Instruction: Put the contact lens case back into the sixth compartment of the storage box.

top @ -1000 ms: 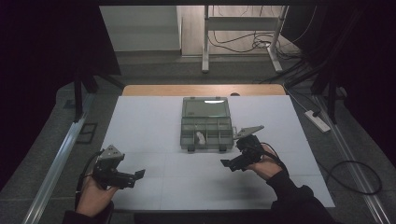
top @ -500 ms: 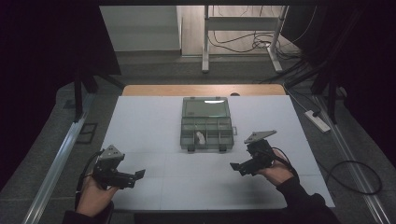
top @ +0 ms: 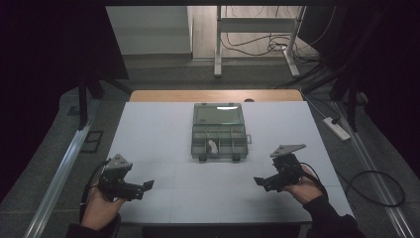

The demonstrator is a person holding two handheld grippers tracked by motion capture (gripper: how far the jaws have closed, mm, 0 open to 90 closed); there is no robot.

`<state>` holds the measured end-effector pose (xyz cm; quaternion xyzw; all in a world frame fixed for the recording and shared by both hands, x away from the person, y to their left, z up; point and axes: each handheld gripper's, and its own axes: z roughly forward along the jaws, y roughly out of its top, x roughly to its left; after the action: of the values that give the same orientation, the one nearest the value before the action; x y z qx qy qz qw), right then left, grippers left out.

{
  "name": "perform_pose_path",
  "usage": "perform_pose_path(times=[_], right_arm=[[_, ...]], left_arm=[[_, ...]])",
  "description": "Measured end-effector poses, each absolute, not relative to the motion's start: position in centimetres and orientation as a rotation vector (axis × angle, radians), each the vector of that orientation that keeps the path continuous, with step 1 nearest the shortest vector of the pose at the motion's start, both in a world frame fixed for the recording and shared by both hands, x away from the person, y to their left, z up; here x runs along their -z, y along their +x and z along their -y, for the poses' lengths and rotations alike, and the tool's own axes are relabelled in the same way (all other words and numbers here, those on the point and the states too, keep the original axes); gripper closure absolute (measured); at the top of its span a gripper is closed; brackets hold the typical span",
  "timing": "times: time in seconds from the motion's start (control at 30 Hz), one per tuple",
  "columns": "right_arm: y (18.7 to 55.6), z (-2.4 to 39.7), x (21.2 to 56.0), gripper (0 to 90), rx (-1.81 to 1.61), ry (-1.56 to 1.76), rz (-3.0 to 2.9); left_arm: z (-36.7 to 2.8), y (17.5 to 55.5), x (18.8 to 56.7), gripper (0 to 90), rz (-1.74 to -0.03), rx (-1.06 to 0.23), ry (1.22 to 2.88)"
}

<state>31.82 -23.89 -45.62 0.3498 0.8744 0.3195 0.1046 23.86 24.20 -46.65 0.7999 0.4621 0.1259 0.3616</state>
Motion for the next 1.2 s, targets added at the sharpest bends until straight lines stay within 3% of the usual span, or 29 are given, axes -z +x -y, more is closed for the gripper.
perform_pose_path(times=[1.2], right_arm=[[28.3, 29.6, 45.2, 0.0, -0.930, 1.220, -2.417]], left_arm=[[-24.3, 23.8, 46.6, 0.0, -1.190, -0.323, 2.050]])
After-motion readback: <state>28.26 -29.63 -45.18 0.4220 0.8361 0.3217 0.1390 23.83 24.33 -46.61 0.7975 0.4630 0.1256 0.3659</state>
